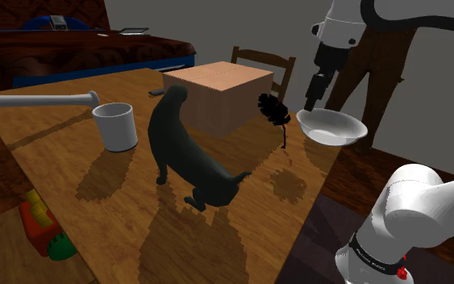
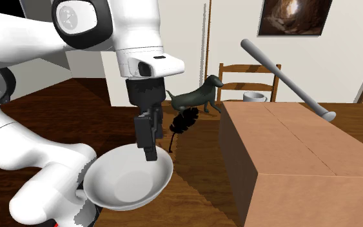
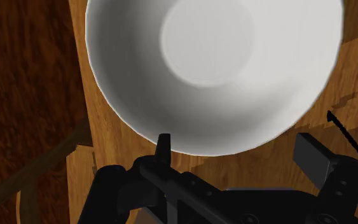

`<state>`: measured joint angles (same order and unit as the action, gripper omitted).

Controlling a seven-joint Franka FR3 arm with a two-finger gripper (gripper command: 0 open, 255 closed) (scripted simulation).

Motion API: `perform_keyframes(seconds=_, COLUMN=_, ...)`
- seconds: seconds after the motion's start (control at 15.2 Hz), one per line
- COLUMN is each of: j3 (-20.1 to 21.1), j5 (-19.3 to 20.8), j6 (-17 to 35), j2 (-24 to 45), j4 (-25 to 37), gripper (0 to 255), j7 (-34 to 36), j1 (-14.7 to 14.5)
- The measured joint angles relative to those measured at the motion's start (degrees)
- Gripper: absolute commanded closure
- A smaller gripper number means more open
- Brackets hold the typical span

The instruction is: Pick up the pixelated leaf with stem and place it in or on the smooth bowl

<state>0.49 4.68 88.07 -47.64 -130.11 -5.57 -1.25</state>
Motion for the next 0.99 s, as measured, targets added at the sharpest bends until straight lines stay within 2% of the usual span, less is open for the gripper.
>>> perform_keyframes(seconds=0.2, j3=0.52, j5=-0.92, j6=0.06, j2=0.91, j4=1.36, gripper=0, j7=-0.36, j1=-0.92)
perform_keyframes(seconds=0.86, j3=5.41, j5=-7.82, j6=1.26, j2=9.46, j4=13.19, gripper=0, j7=-2.44, j1=-7.77)
perform_keyframes(seconds=0.99, j3=5.63, j5=-8.27, j6=2.1, j2=9.85, j4=13.11, gripper=0, j7=-2.84, j1=-8.23)
